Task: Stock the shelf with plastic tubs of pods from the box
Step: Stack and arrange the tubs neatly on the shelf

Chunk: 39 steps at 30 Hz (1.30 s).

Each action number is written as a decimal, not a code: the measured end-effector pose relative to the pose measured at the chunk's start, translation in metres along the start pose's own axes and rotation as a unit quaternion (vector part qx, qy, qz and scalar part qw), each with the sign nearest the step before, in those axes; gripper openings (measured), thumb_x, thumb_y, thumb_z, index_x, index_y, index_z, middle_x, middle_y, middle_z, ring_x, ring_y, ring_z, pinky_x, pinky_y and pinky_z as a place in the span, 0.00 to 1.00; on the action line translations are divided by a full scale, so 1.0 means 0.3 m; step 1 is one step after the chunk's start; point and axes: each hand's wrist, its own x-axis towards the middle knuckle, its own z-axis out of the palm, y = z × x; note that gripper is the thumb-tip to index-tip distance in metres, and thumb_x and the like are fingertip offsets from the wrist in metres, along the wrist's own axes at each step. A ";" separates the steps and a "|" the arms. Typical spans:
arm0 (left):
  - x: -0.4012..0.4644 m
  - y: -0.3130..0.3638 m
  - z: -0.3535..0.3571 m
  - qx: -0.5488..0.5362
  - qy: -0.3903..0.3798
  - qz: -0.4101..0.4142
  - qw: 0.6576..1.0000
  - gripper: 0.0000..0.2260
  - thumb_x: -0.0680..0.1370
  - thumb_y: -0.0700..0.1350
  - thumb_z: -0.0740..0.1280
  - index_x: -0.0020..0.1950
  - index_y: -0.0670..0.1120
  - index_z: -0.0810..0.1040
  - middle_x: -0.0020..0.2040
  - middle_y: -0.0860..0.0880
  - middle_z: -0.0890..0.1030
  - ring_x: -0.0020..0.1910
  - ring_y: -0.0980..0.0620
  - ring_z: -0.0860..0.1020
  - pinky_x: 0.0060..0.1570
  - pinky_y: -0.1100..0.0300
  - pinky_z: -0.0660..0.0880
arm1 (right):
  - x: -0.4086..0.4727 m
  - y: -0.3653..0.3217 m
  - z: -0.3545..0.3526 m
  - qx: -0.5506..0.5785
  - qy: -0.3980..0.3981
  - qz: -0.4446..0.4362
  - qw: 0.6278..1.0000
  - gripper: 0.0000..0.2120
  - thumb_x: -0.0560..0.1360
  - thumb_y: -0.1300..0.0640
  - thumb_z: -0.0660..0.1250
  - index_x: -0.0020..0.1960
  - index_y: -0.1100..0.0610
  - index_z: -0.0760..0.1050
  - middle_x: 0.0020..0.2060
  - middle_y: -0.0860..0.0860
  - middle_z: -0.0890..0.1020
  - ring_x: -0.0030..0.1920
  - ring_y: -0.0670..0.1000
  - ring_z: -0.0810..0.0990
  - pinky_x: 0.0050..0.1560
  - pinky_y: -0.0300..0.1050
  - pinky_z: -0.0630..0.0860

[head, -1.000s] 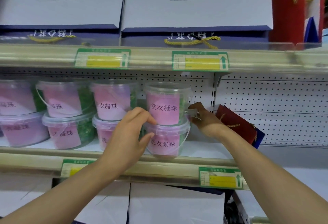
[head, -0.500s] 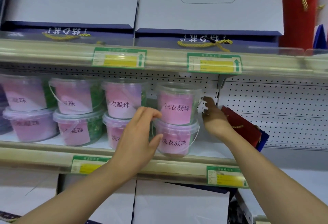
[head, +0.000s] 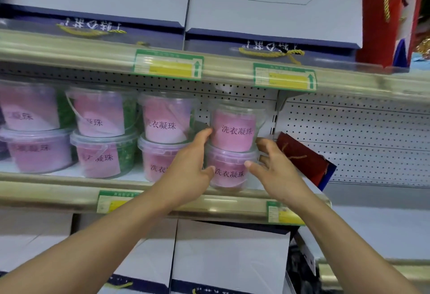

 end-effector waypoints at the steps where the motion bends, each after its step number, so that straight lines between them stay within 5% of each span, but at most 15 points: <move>1: -0.003 -0.001 0.001 0.003 -0.002 0.002 1.000 0.33 0.75 0.37 0.66 0.76 0.52 0.54 0.62 0.46 0.74 0.56 0.58 0.70 0.61 0.51 0.72 | 0.003 -0.003 -0.002 0.010 -0.005 0.006 1.000 0.30 0.76 0.56 0.66 0.74 0.53 0.57 0.71 0.50 0.65 0.68 0.50 0.69 0.68 0.50 0.67; 9: -0.001 -0.003 0.010 0.015 0.004 0.010 1.000 0.31 0.75 0.38 0.66 0.74 0.53 0.57 0.67 0.48 0.71 0.56 0.52 0.75 0.59 0.53 0.73 | 0.022 0.008 -0.001 0.040 -0.008 0.020 0.999 0.27 0.76 0.59 0.66 0.72 0.53 0.60 0.66 0.45 0.69 0.67 0.47 0.70 0.68 0.53 0.68; 15: -0.006 0.003 0.000 0.030 -0.005 0.006 1.000 0.32 0.75 0.39 0.66 0.75 0.52 0.56 0.65 0.46 0.73 0.55 0.51 0.76 0.58 0.53 0.74 | 0.012 0.007 0.012 0.043 -0.009 0.016 0.999 0.28 0.77 0.58 0.64 0.74 0.52 0.57 0.71 0.48 0.67 0.69 0.48 0.67 0.69 0.53 0.66; 20: -0.049 0.013 -0.035 0.042 0.035 0.040 0.998 0.31 0.75 0.38 0.67 0.74 0.50 0.59 0.70 0.52 0.69 0.67 0.57 0.69 0.65 0.63 0.67 | -0.044 -0.045 0.052 -0.105 0.132 -0.048 0.984 0.34 0.75 0.52 0.67 0.75 0.54 0.54 0.72 0.50 0.62 0.70 0.48 0.63 0.67 0.41 0.61; 23: -0.112 -0.015 -0.093 0.073 0.132 0.074 0.986 0.25 0.72 0.36 0.69 0.67 0.49 0.67 0.60 0.54 0.71 0.57 0.62 0.70 0.56 0.73 0.64 | -0.076 -0.083 0.090 -0.153 0.201 -0.086 0.964 0.31 0.74 0.55 0.69 0.71 0.56 0.58 0.68 0.51 0.61 0.66 0.50 0.66 0.61 0.39 0.63; 26: -0.149 -0.093 -0.161 0.129 0.210 0.047 0.968 0.23 0.70 0.36 0.71 0.62 0.48 0.70 0.55 0.54 0.65 0.57 0.54 0.69 0.52 0.69 0.61 | -0.084 -0.084 0.140 -0.206 0.232 -0.126 0.942 0.26 0.70 0.59 0.72 0.64 0.57 0.66 0.62 0.53 0.64 0.62 0.52 0.70 0.57 0.44 0.71; 29: -0.147 -0.154 -0.203 0.164 0.185 -0.013 0.969 0.23 0.70 0.40 0.72 0.63 0.51 0.70 0.57 0.51 0.64 0.58 0.49 0.70 0.51 0.63 0.65 | -0.081 -0.077 0.185 -0.220 0.218 -0.106 0.945 0.20 0.69 0.63 0.72 0.59 0.57 0.71 0.61 0.55 0.65 0.61 0.55 0.69 0.50 0.46 0.73; 33: -0.138 -0.176 -0.210 0.216 0.170 -0.023 0.961 0.20 0.73 0.45 0.71 0.62 0.54 0.70 0.58 0.49 0.68 0.46 0.47 0.78 0.42 0.53 0.75 | -0.069 -0.080 0.201 -0.227 0.238 -0.106 0.938 0.16 0.69 0.68 0.70 0.55 0.59 0.74 0.57 0.57 0.68 0.58 0.57 0.70 0.45 0.50 0.76; 39: -0.096 -0.181 -0.218 0.230 0.194 -0.006 0.954 0.13 0.73 0.46 0.71 0.55 0.50 0.73 0.53 0.47 0.68 0.38 0.43 0.75 0.34 0.56 0.69 | -0.055 -0.084 0.185 -0.227 0.234 -0.111 0.939 0.14 0.70 0.70 0.67 0.54 0.60 0.74 0.54 0.57 0.68 0.51 0.56 0.72 0.44 0.51 0.75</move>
